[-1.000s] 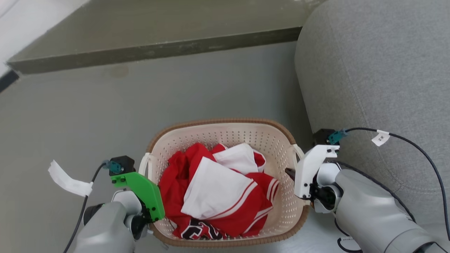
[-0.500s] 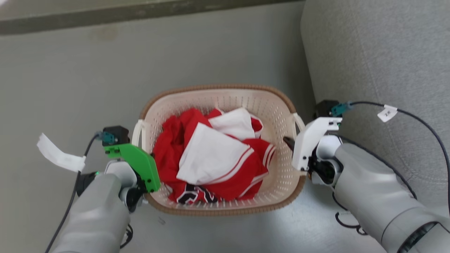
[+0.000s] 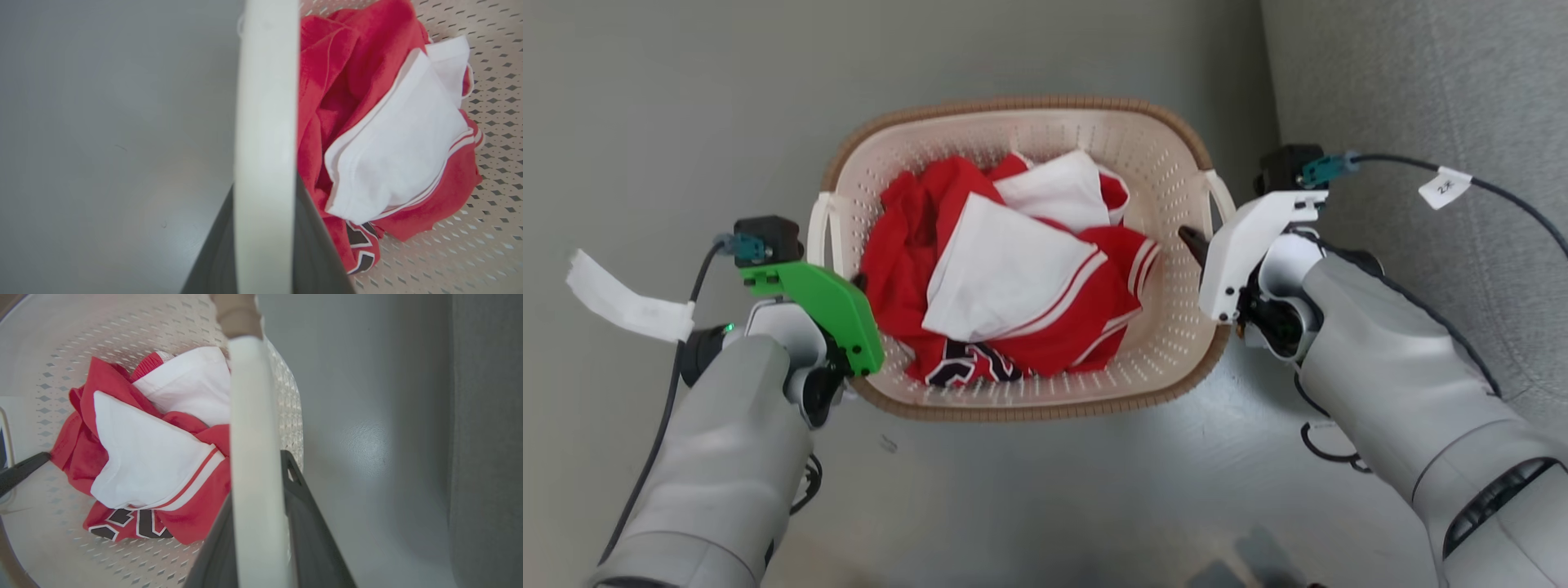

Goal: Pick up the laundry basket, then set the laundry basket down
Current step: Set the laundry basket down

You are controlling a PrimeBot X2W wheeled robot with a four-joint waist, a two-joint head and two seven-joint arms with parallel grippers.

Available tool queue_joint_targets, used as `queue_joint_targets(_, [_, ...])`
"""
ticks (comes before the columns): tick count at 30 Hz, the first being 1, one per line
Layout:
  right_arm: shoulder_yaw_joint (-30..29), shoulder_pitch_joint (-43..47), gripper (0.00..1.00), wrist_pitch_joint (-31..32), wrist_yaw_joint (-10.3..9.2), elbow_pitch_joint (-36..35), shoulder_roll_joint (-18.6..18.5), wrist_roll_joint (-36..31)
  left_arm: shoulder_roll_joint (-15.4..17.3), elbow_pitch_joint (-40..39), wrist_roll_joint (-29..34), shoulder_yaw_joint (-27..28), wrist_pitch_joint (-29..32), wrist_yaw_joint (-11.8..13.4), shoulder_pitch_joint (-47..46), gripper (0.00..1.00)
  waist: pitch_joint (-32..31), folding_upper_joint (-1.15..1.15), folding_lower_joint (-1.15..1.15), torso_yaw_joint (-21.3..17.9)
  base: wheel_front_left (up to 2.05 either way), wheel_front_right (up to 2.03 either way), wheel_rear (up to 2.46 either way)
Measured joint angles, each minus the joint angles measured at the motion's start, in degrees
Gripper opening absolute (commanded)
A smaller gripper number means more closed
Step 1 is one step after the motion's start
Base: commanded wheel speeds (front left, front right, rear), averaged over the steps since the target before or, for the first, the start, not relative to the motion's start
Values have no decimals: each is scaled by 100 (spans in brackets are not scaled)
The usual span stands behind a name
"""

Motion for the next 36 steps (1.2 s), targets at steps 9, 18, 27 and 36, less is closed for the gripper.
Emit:
queue_joint_targets(9, [-60,-386,0,-253,1,10,-36,-57,3,-41,25,32,-131,55,-377,0,591,0,0,43,0,0,0])
queue_joint_targets(18, [-52,-662,0,-353,7,88,-40,-108,-2,-46,32,42,-183,75,-653,0,1117,0,0,110,0,0,0])
queue_joint_targets(27, [-65,-974,0,-499,24,168,-44,-156,-3,-56,52,53,-327,75,-928,0,1581,0,-1,156,0,0,0])
queue_joint_targets(36, [-107,-1177,0,-658,57,278,-40,-157,-9,-52,86,54,-442,74,-1148,0,1942,0,-1,158,0,0,0])
